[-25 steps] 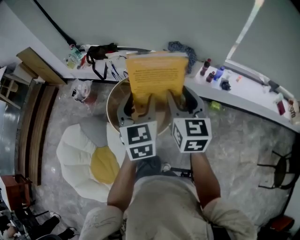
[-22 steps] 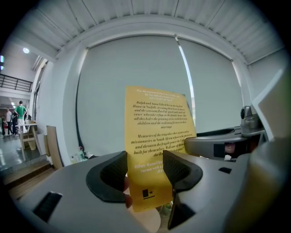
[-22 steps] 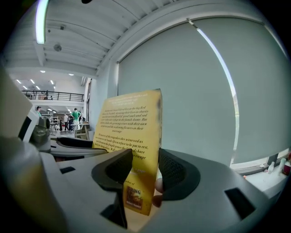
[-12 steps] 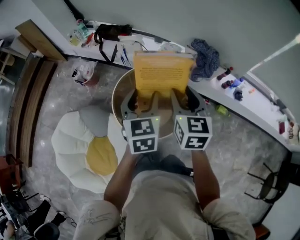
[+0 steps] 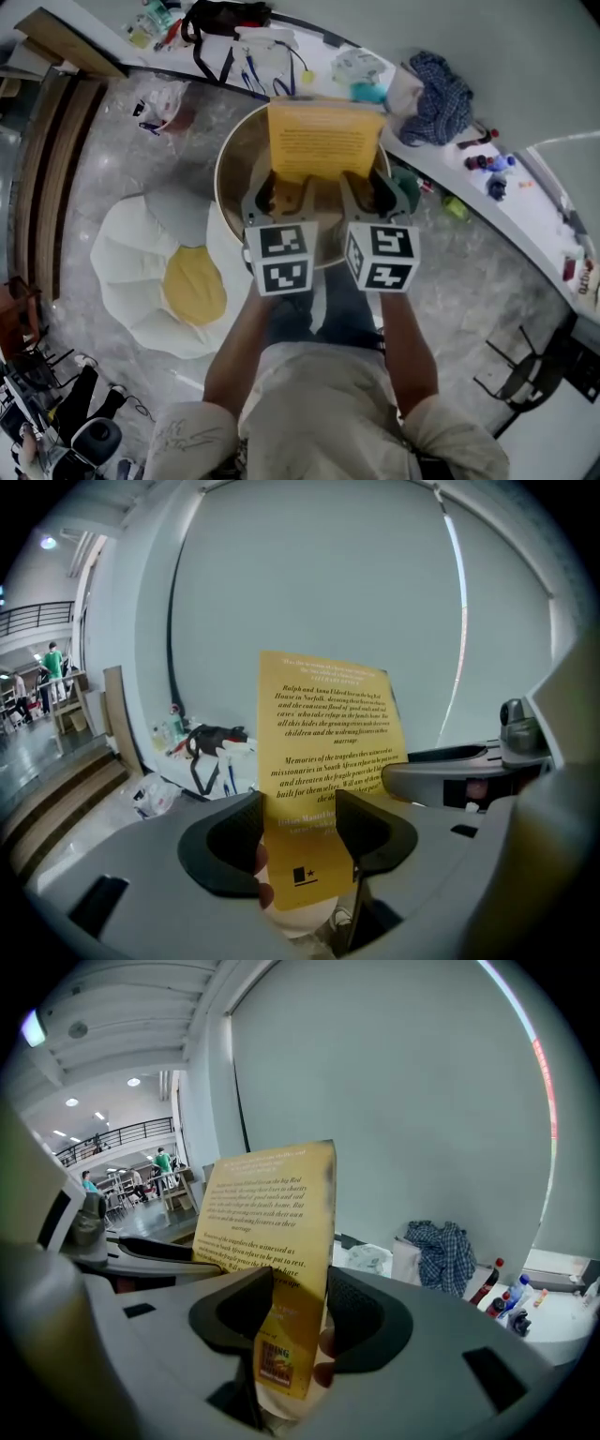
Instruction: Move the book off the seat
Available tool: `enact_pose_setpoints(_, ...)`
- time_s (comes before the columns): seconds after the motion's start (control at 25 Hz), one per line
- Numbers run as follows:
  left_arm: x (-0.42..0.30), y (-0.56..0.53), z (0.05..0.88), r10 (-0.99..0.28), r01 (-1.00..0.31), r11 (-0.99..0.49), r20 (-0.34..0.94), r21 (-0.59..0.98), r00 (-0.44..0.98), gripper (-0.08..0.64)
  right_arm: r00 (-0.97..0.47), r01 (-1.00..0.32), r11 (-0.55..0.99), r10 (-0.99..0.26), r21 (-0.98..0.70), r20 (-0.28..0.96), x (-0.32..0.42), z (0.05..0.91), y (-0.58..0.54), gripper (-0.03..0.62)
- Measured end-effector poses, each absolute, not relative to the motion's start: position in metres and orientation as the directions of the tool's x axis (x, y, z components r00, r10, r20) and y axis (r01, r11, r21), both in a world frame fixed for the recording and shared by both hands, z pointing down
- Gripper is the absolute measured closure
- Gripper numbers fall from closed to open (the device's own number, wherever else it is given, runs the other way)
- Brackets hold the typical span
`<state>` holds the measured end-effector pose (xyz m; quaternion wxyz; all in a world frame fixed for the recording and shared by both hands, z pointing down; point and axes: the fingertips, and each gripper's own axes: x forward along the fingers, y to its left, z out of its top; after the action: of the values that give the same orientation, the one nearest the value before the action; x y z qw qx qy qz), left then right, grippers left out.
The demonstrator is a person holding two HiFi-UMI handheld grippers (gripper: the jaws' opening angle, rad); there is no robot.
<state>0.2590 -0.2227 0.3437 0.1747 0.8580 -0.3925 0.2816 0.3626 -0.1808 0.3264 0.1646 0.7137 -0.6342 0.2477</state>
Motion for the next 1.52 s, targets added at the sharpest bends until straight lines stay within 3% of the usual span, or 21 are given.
enact_pose_setpoints(0.4,0.302,-0.222,0.514,-0.439,-0.858,-0.489,0.806,0.156,0.397,0.31,-0.08,-0.991,-0.025,-0.659,-0.128,0.748,0.411,0.495,-0.199,0.4)
enact_pose_setpoints(0.84,0.316,-0.221,0.673,-0.329,-0.888,-0.417,0.879,0.193,0.345,0.31,-0.142,-0.986,0.007,-0.545,-0.164,0.827,0.428,0.654,-0.205,0.402)
enact_pose_setpoints(1.52,0.318,-0.22,0.728,-0.28,-0.894,-0.396,0.9,0.209,0.334,0.307,-0.18,-0.969,-0.059,-0.484,-0.238,0.856,0.43,0.719,-0.207,0.402)
